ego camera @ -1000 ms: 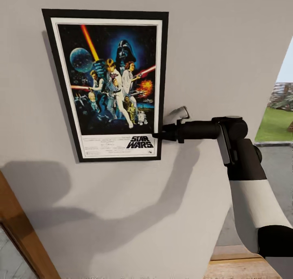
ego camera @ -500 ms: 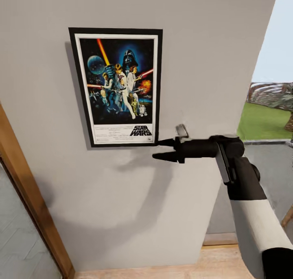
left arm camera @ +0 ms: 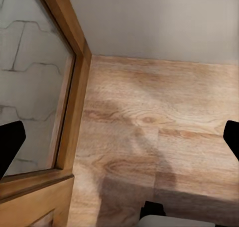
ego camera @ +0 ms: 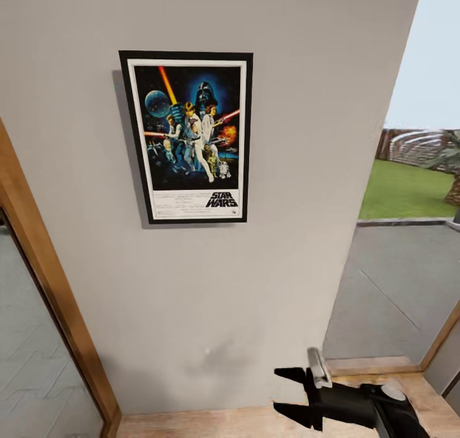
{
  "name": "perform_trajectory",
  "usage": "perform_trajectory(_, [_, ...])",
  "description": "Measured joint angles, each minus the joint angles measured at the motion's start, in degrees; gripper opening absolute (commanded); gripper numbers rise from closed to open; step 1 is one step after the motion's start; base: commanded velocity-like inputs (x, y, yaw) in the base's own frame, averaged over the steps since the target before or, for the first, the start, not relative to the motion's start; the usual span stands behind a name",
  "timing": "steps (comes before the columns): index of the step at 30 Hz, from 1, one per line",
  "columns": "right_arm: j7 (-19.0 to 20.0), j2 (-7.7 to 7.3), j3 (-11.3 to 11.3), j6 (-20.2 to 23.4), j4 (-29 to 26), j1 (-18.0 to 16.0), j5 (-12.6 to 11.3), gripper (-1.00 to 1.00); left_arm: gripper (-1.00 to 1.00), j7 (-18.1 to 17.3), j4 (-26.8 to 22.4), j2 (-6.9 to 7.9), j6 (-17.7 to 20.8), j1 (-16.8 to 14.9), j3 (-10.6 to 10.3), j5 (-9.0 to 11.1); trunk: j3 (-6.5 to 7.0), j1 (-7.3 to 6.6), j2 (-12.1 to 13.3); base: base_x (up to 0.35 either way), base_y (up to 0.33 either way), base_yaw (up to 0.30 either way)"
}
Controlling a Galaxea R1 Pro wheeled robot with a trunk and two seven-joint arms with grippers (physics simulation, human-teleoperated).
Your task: Pick up the poster from the kitchen countertop and hang it on one of the wall nails in the kitchen.
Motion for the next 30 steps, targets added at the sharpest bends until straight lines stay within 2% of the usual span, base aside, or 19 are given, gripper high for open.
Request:
perform_trajectory(3, [-0.7, -1.32, -1.1, -5.8, 10.4, 1.3, 0.3, 1.00, 1.00, 0.0, 0.0, -0.02, 0.0, 0.0, 0.0, 0.0, 0.00, 0.00, 0.0, -0.003, 0.000, 0.000])
perform_trajectory(4, [-1.6, -2.24, -1.5, -9.2, 16.3, 1.8, 0.4, 1.00, 1.00, 0.0, 0.0, -0.03, 0.0, 0.0, 0.0, 0.0, -0.01, -0.01, 0.0, -0.001, 0.000, 0.000])
perform_trajectory(7, [-5.0, -4.54, -1.8, -13.5, 27.8, 2.3, 0.6, 1.00, 1.00, 0.0, 0.0, -0.02, 0.0, 0.0, 0.0, 0.0, 0.00, 0.00, 0.0, 0.000, 0.000, 0.000])
perform_trajectory(9, [-10.1, -5.71, -2.0, -15.3, 36.5, 2.5, 0.6, 1.00, 1.00, 0.1, 0.0, -0.02, 0.0, 0.0, 0.0, 0.0, 0.00, 0.00, 0.0, 0.000, 0.000, 0.000])
perform_trajectory(11, [-15.8, -6.17, -1.8, -16.2, 42.0, 2.6, 0.6, 1.00, 1.00, 0.1, 0.1, -0.03, 0.0, 0.0, -0.1, 0.0, 0.00, 0.00, 0.0, 0.000, 0.000, 0.000])
perform_trajectory(14, [-21.6, -6.18, -1.5, -16.5, 45.1, 2.6, 0.6, 1.00, 1.00, 0.1, 0.3, -0.03, 0.1, 0.0, -0.2, 0.0, 0.01, 0.00, 0.0, 0.000, 0.000, 0.000])
perform_trajectory(15, [-25.5, -6.06, -1.4, -16.7, 46.1, 2.6, 0.6, 1.00, 1.00, 0.2, 0.6, -0.06, 0.1, 0.0, -0.3, -0.1, 0.01, 0.00, 0.0, 0.000, 0.000, 0.000])
perform_trajectory(16, [-26.8, -6.01, -1.5, -16.7, 46.3, 2.6, 0.6, 1.00, 1.00, 0.2, 0.7, -0.05, 0.1, 0.0, -0.3, -0.1, 0.01, 0.00, 0.0, 0.000, 0.000, 0.000])
perform_trajectory(17, [-34.2, -5.46, -1.4, -16.7, 47.7, 2.6, 0.7, 1.00, 1.00, 0.2, 0.9, -0.06, 0.1, 0.0, -0.4, -0.1, 0.01, 0.00, 0.0, 0.000, 0.000, 0.000])
perform_trajectory(19, [-39.3, -4.78, -1.4, -16.7, 48.4, 2.6, 0.7, 1.00, 1.00, 0.2, 0.9, -0.07, 0.1, 0.0, -0.5, -0.1, 0.02, 0.00, 0.0, 0.000, 0.000, 0.000])
perform_trajectory(20, [-48.3, -3.79, -1.4, -16.8, 49.4, 2.6, 0.6, 1.00, 1.00, 0.2, 1.0, -0.08, 0.1, 0.0, -0.7, -0.2, 0.09, 0.00, 0.0, 0.000, 0.000, 0.000])
perform_trajectory(30, [-52.6, -3.50, -1.4, -16.8, 49.7, 2.6, 0.3, 1.00, 1.00, 0.2, 1.1, -0.08, 0.1, 0.0, -0.8, -0.1, 0.96, 0.00, 0.0, 0.000, 0.000, 0.000])
